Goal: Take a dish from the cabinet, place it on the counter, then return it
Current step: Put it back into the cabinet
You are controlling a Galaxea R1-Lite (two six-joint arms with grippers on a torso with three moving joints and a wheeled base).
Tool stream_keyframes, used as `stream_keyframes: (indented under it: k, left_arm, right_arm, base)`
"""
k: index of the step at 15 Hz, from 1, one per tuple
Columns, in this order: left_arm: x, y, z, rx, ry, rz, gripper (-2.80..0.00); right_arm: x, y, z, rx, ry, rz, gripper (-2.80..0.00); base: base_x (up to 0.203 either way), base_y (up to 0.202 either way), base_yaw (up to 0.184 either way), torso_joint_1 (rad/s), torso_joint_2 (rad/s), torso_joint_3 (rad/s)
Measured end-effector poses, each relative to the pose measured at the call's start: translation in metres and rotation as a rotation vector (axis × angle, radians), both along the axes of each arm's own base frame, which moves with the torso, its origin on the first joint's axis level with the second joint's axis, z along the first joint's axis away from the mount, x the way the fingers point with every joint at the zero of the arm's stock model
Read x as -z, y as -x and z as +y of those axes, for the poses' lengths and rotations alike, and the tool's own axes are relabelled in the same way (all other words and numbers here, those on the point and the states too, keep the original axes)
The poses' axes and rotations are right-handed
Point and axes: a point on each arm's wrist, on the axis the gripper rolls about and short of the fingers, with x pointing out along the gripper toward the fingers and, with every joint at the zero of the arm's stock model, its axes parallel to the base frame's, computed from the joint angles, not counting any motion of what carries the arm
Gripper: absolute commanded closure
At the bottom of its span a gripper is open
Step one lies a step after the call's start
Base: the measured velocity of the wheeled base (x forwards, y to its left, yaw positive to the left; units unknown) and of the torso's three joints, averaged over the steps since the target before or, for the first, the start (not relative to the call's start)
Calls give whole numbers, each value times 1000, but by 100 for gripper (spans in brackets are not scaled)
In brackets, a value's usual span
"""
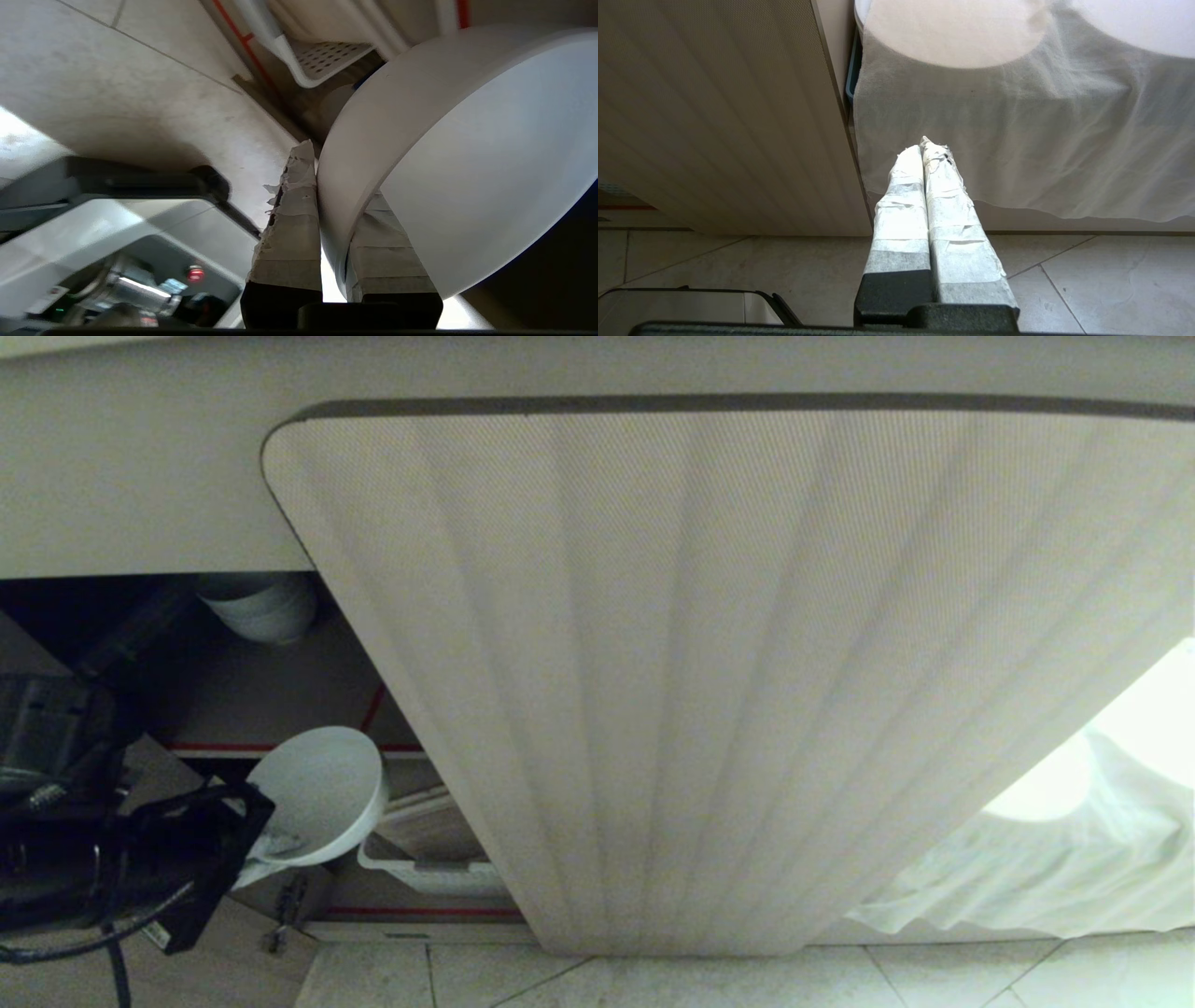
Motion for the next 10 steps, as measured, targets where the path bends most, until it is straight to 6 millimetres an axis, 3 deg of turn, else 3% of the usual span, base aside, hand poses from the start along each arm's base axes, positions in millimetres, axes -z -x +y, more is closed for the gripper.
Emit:
stream_keyframes:
  k: [10]
  left_arm:
    - [5, -43, 5, 50, 47, -16, 0]
  right_arm:
    - [0, 0, 0, 0, 0, 0, 0]
  base:
    - [0, 0, 0, 0, 0, 0]
